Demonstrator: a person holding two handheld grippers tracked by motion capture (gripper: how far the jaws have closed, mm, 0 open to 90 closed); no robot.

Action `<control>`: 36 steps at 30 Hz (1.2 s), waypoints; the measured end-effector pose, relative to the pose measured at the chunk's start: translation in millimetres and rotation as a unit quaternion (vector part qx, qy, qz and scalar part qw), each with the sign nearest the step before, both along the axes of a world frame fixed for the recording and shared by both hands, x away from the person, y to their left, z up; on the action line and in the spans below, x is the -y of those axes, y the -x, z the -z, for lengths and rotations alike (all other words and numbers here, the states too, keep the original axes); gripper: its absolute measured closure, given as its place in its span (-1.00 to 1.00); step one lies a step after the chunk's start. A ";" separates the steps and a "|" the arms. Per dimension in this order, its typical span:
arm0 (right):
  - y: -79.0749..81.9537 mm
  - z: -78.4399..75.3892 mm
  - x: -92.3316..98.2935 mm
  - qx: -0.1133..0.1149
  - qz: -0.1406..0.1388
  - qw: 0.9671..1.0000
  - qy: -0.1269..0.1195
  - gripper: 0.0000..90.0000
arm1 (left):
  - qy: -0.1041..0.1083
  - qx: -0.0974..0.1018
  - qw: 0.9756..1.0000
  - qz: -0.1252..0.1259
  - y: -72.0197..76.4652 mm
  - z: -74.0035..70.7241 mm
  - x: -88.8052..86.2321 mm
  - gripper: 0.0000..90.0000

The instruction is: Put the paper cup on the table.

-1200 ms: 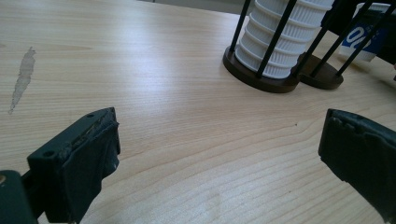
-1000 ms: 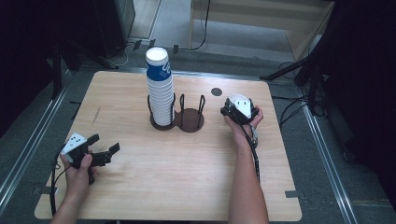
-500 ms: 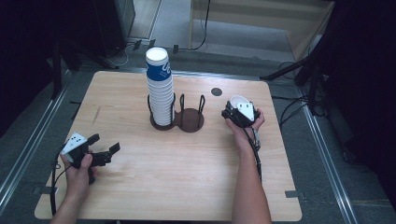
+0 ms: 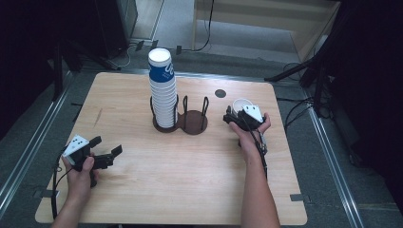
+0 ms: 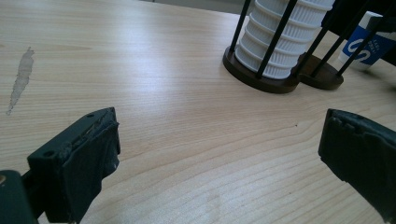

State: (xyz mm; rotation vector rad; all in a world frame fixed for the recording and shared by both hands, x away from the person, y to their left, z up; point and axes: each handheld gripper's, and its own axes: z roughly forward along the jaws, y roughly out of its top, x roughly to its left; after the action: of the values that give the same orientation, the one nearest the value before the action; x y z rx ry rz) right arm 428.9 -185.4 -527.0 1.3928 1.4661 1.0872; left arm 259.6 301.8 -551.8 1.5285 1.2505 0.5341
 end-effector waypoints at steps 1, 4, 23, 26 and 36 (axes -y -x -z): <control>1.2 -2.3 0.0 0.000 -0.002 1.000 -0.003 -1.00 | 0.000 0.000 1.000 0.000 0.0 0.0 0.0 -1.00; 5.1 -5.4 1.4 -0.007 -0.010 1.000 -0.003 -1.00 | 0.000 0.000 1.000 0.000 0.0 0.0 0.1 -1.00; 47.5 -30.6 3.1 0.026 -0.044 0.998 -0.037 -1.00 | 0.000 0.000 1.000 -0.002 -0.1 0.0 0.0 -1.00; 57.1 -32.5 4.8 0.030 -0.045 0.998 -0.031 -1.00 | 0.000 0.000 1.000 -0.002 -0.1 0.0 0.2 -1.00; 80.8 -27.4 20.5 0.029 -0.039 0.998 -0.038 -1.00 | -0.002 0.000 1.000 -0.003 0.4 -0.1 0.4 -1.00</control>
State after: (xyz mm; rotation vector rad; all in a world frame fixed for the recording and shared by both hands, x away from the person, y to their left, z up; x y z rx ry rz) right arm 348.1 -205.9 -499.6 1.3546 1.4621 1.2337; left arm 259.1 301.4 -551.6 1.5285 1.2558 0.5406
